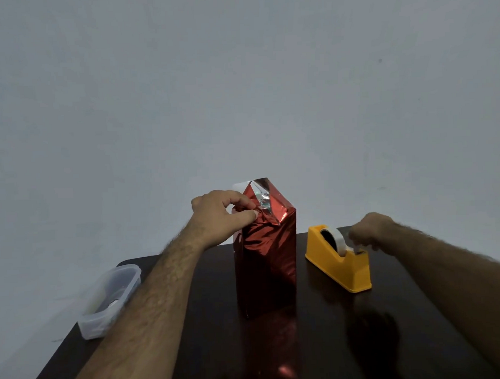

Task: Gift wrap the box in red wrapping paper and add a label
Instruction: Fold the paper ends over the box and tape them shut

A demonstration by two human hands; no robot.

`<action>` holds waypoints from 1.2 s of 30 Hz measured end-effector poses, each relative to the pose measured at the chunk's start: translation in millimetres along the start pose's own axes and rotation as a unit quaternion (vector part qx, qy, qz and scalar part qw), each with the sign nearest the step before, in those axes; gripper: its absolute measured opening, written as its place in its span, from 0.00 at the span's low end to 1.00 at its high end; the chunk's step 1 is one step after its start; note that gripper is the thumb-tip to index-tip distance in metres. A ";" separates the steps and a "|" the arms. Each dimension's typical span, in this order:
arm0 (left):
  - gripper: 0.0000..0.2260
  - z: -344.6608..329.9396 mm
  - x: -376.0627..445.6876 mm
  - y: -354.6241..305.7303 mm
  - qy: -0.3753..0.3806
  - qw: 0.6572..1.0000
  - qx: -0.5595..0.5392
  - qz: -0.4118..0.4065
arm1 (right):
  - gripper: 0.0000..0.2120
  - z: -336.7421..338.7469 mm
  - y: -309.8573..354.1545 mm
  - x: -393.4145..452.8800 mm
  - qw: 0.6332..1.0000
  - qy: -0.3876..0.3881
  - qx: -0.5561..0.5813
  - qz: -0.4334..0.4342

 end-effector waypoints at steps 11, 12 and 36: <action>0.13 -2.7 0.1 1.8 -0.002 1.000 -0.016 0.023 | 0.22 -10.6 -15.7 -15.1 0.956 0.122 0.196 -0.180; 0.14 -2.2 0.0 2.5 -0.002 1.000 -0.016 0.027 | 0.23 -11.2 -15.3 -15.8 0.947 0.125 0.226 -0.189; 0.13 -4.3 2.5 7.9 -0.012 0.999 -0.029 0.016 | 0.06 -2.7 -49.4 -46.1 0.937 0.095 0.288 -0.172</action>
Point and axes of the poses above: each hand's wrist, its own x-axis towards the middle knuckle, its own z-axis out of the back of the hand, y = z × x, the point moved 3 cm from there along x, towards the middle knuckle, and after that the axes turned 7 degrees about x, right-handed, at the moved point
